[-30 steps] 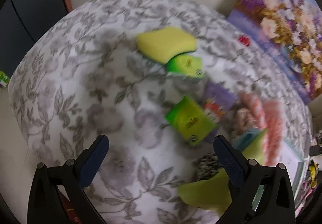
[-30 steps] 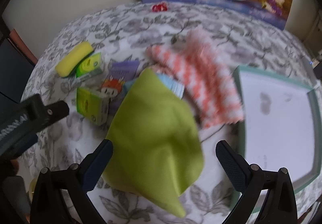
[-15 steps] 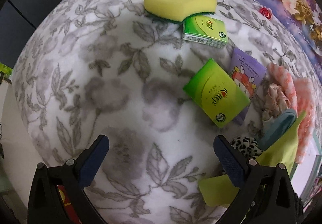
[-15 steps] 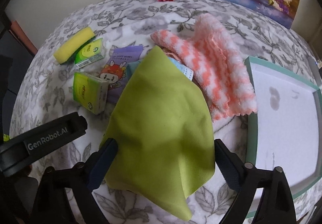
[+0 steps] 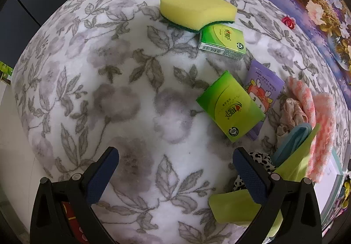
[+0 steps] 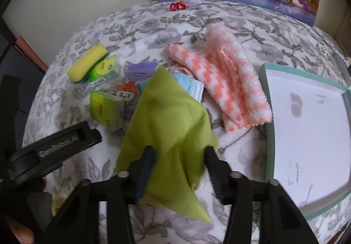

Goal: Organize soft objects
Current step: 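Move the right gripper to the green cloth and grasp it, then lift the green cloth with the right gripper and regrip it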

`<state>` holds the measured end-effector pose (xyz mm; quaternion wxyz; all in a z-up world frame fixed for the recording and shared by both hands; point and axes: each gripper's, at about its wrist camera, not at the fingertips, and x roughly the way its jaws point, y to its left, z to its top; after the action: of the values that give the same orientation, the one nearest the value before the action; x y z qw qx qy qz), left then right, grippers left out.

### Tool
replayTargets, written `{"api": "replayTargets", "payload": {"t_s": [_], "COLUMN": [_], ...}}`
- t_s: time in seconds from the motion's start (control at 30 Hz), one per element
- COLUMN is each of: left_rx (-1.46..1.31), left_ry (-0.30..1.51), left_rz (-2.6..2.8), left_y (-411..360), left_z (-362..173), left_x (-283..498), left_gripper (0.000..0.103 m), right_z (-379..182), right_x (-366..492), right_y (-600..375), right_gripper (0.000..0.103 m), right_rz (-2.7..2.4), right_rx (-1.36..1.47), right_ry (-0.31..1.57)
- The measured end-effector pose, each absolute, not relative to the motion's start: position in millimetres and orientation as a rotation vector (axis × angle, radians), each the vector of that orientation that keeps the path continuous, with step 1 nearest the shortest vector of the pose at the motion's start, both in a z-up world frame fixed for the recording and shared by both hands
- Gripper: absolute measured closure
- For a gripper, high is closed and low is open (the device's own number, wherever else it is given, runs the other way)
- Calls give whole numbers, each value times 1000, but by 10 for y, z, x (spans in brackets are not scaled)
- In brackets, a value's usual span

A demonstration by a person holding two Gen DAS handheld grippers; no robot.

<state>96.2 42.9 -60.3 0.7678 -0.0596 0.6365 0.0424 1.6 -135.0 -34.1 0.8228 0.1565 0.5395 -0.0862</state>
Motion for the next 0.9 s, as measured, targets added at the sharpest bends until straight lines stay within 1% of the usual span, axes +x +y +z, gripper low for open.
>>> {"api": "replayTargets", "payload": {"t_s": [0.03,0.1,0.13,0.17,0.2,0.3,0.4,0.6,0.9], "left_rx": [-129,-127,-126,-125,-124,-124,-124,-117,-120], "left_ry": [1382,1382,1382,1382,1382,1379,1376,1370,1357], "left_rz": [92,91,91,91,92,97,92,82,78], "left_y": [425,439,440,440,432,427,425,381,371], "left_z": [-602,-589,-585,-580,-574,-581,-560,-524,-448], "left_x": [956,959,963,966,964,957,943,925,911], "left_gripper": [0,0,0,0,0,0,0,0,0], "right_z": [-333,-325,-323,-322,-319,-292,-252,-182,144], "right_x": [14,8,6,4,1,-14,-33,-55,-134], "right_y": [-1349,-1349,-1354,-1360,-1370,-1411,-1439,-1489,-1565], "right_gripper": [61,70,72,76,83,93,95,96,97], "right_rz": [-181,-178,-177,-175,-173,-171,-163,-157,-131], "right_rx": [336,339,344,350,358,378,395,419,445], "right_ry": [1147,1147,1147,1146,1146,1140,1129,1102,1002]}}
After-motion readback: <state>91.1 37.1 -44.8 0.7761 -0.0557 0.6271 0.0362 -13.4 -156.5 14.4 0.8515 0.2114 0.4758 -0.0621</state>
